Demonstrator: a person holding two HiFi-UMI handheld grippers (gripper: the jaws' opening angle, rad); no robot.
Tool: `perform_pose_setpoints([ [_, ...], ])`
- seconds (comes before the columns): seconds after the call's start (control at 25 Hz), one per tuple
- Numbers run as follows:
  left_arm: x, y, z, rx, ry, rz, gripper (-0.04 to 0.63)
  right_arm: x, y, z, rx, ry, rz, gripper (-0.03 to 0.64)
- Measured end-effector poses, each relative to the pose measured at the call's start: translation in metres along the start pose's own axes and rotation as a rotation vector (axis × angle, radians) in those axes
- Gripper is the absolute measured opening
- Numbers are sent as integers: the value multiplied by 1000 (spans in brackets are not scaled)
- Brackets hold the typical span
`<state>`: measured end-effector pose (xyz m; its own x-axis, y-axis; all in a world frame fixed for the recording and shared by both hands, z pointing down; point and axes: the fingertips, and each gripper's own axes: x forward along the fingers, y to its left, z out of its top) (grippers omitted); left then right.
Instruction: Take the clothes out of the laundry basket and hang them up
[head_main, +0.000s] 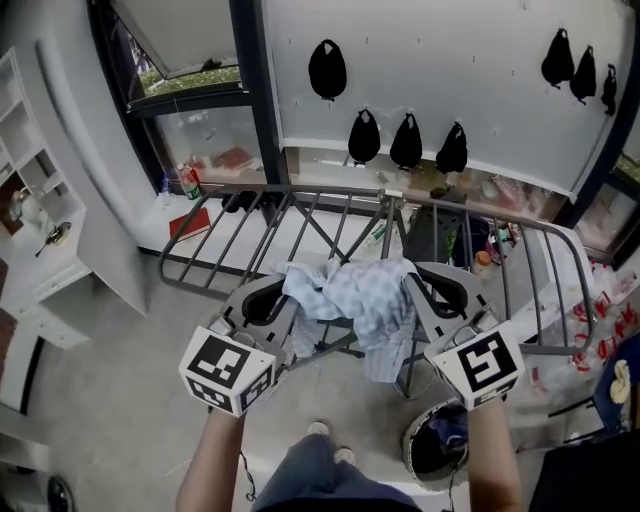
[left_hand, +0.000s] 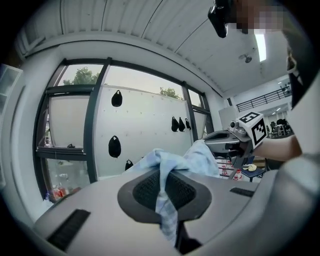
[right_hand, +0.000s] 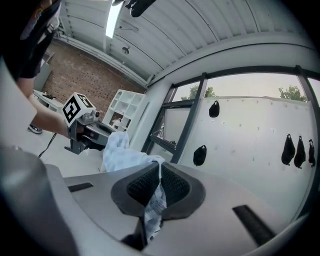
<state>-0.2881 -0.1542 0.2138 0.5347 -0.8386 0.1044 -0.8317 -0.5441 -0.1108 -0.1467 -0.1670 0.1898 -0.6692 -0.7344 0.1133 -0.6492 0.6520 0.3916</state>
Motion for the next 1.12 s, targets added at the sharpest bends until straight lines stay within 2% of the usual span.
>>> perform_pose_setpoints([
  [0.28,40,60,-3,-1,-11,17,31,78,-19,-2,-1,20,37,14],
  [0.56,112,128,-18,-20,16,-42,31,169,-62,-20,18,64,4,14],
  [0.92,200,205,-56,-37,94,-93,31,276,-100,-74,98,150,-44,14],
  [1.12,239,226,-106,-60,175,-115,31,314,-101,-121,137,235,-66,15],
])
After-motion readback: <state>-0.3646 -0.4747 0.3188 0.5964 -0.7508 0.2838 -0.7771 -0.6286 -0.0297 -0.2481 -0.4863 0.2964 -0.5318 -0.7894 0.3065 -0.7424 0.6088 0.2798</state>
